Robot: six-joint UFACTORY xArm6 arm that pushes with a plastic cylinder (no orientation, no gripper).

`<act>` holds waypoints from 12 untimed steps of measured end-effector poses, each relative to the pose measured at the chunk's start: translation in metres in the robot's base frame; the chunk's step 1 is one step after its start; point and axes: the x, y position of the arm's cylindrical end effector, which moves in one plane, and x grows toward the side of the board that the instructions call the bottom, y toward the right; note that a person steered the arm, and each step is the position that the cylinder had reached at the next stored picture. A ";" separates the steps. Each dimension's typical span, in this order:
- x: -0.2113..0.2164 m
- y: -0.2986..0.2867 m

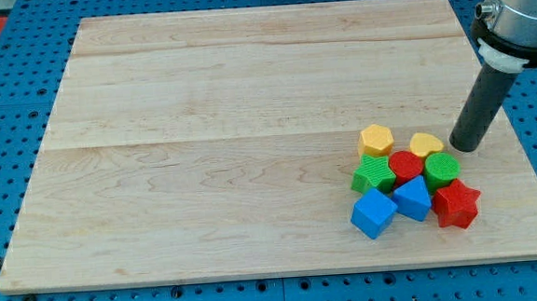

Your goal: Move the yellow blocks towards the center right of the board

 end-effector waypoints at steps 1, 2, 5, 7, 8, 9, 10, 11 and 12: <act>0.000 0.001; 0.000 0.010; 0.014 -0.013; 0.018 -0.056; 0.017 -0.099; 0.007 -0.137; -0.011 -0.174; -0.033 -0.213; -0.051 -0.230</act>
